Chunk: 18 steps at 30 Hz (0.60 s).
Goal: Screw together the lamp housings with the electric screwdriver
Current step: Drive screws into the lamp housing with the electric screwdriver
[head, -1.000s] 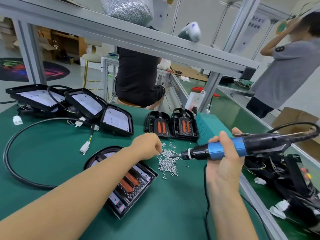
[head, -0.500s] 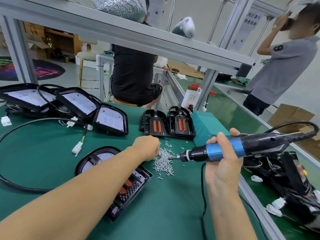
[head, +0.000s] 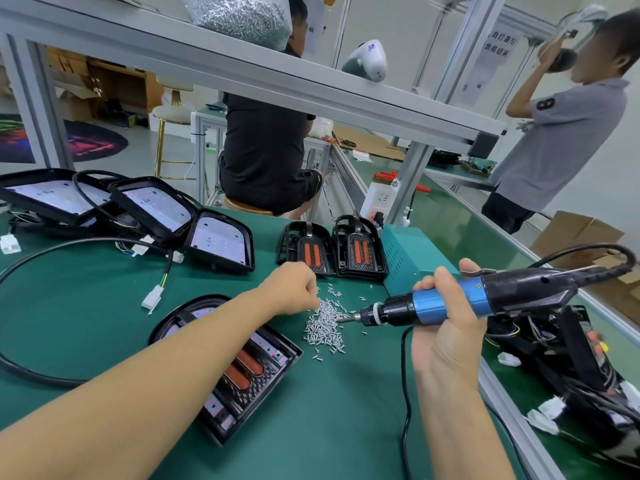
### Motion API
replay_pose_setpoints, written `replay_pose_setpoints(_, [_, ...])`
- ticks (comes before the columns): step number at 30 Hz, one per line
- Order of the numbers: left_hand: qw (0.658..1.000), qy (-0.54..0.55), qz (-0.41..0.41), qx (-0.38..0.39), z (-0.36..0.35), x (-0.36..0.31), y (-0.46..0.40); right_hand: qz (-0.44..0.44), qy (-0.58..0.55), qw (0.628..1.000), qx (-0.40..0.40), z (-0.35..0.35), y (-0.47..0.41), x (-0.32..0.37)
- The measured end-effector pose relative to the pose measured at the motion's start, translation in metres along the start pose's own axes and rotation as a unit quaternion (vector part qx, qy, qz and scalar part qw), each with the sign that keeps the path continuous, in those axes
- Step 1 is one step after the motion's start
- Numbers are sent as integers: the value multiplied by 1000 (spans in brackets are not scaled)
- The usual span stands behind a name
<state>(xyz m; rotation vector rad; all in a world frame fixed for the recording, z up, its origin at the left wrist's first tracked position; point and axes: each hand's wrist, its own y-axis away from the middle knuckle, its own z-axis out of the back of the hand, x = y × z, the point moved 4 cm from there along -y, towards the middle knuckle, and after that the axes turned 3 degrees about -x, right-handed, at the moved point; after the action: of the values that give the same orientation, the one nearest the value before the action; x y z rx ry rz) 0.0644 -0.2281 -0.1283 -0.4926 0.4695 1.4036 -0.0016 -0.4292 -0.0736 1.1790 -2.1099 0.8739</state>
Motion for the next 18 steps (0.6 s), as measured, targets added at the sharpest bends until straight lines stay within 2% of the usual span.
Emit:
replay_pose_setpoints(2, [991,128,17,-33,13,3,8,-4,-12,1000,5,-2,1,2])
replay_pose_setpoints(4, [970,240,26,-33,21,8,21,-9,-27,1000,12,-6,3,5])
replay_pose_setpoints(8, [901,427,27,-64,32,25,53,-33,-80,996,30,-19,10,8])
replay_pose_setpoints(14, [819,566,46,-82,38,38,104,-74,-153,983,75,-48,26,10])
replay_pose_setpoints(18, [792,602,47,-90,43,42,126,-93,-184,973,109,-67,40,11])
